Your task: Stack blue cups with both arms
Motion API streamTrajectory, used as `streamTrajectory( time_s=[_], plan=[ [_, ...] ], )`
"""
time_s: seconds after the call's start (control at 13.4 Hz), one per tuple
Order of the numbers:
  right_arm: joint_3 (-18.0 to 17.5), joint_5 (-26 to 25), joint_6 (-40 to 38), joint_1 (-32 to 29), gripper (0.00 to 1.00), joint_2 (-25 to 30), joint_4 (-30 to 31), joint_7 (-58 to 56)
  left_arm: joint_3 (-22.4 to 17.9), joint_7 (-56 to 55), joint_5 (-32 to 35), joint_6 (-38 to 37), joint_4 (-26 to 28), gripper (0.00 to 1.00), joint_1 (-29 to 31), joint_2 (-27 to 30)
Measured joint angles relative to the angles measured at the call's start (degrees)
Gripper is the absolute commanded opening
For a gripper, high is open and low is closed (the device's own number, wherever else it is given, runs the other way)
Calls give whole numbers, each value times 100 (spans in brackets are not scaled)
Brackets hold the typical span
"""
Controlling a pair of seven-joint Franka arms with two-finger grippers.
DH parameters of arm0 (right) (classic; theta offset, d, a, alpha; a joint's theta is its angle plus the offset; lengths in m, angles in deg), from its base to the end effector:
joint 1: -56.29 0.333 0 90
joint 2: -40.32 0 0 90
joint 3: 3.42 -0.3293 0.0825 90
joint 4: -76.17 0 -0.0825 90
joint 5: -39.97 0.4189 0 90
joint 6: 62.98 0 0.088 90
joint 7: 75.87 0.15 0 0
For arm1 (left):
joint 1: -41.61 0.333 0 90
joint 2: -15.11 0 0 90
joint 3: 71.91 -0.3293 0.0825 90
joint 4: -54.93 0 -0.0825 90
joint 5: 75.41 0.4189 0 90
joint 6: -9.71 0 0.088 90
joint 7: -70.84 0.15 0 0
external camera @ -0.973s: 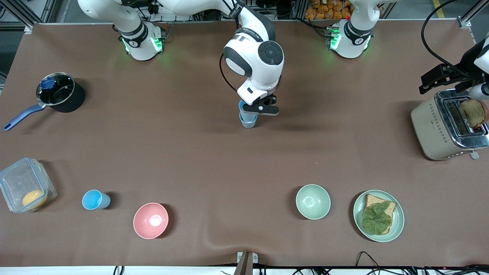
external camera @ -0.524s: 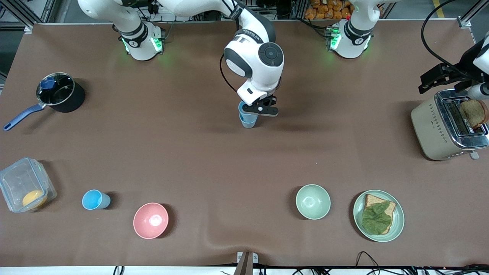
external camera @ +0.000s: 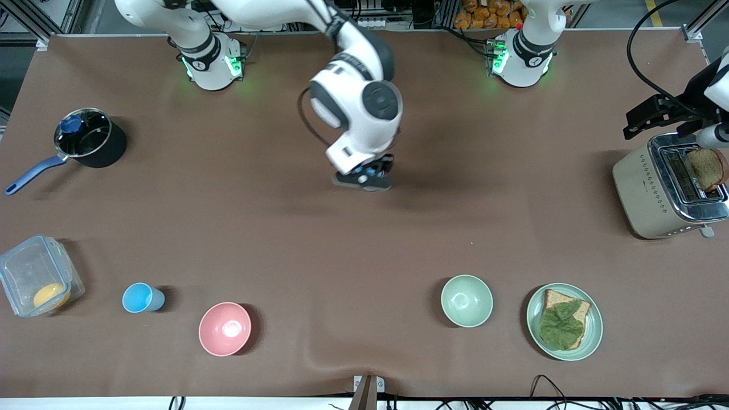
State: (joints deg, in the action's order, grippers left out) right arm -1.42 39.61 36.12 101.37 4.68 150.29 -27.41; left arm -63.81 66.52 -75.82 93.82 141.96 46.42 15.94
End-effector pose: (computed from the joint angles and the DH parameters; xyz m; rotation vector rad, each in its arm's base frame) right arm 0.5377 0.5081 0.3251 2.9824 -0.1308 -0.1650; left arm 0.5717 -0.0346 0.6204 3.1383 0.0273 -0.0579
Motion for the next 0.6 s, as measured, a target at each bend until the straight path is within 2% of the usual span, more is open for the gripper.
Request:
streamTrajectory(
  time_s=[0.3, 0.6],
  plan=[
    [20, 2, -591, -1723, 100, 494, 8, -2166, -1, 0, 0, -2, -1, 100, 2, 0],
    [19, 1, -651, -3060, 100, 840, 343, -3708, -3, 0, 0, -2, -3, 100, 3, -1]
  ],
)
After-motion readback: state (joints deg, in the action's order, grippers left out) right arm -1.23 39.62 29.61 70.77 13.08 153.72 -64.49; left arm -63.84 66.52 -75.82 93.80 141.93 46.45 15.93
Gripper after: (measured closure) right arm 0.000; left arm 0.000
